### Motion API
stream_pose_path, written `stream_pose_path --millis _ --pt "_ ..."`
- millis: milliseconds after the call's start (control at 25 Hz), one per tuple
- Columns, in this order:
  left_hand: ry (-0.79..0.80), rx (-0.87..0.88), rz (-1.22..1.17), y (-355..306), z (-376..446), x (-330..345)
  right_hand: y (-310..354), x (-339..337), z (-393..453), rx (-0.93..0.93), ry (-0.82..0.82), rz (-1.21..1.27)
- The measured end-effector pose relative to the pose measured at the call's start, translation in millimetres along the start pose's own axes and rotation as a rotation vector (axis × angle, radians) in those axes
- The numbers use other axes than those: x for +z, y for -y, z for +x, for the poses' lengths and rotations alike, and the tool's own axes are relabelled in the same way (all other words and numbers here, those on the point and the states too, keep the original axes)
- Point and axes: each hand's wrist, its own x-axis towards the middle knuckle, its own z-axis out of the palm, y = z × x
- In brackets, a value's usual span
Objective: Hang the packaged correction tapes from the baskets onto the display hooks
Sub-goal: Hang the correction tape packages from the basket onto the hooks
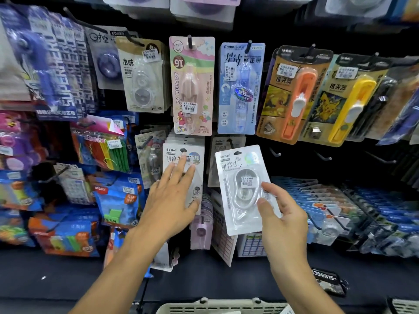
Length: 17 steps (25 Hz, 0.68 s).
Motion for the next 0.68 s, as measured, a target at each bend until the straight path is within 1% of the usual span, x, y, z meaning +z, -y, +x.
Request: stream_pose_path --millis 80,160,280,320,400,440,480,520,560,600,680 --pt "-0.002 0.004 -0.005 0 1 4 -2 2 3 -0.013 0.009 -0.059" --pt "-0.004 0.012 -0.017 -1 0 8 -3 13 12 0.036 0.083 -0.118" --pt "-0.017 0.028 -0.028 -5 -9 10 -4 27 25 0.266 0.303 0.019" --pt "-0.032 0.027 -0.034 -7 -16 12 -11 26 28 0.319 0.338 0.026" --pt "-0.058 -0.01 -0.068 -15 -34 24 -39 14 18 0.394 0.355 -0.03" --pt "-0.035 -0.05 -0.115 -20 -43 33 -58 5 3 0.447 0.36 -0.036" --pt "0.03 -0.083 -0.166 -24 -55 46 -85 -6 -21 0.536 0.356 -0.045" --pt "0.126 -0.09 -0.194 -26 -68 62 -115 -17 -50 0.62 0.37 -0.105" --pt "0.252 -0.078 -0.197 -26 -82 80 -145 -27 -81 0.67 0.411 -0.217" --pt "0.389 -0.062 -0.192 -21 -96 97 -174 -35 -111 0.688 0.501 -0.367" --pt "0.609 -0.093 -0.164 -6 -127 127 -217 -44 -163 0.683 0.802 -0.603"
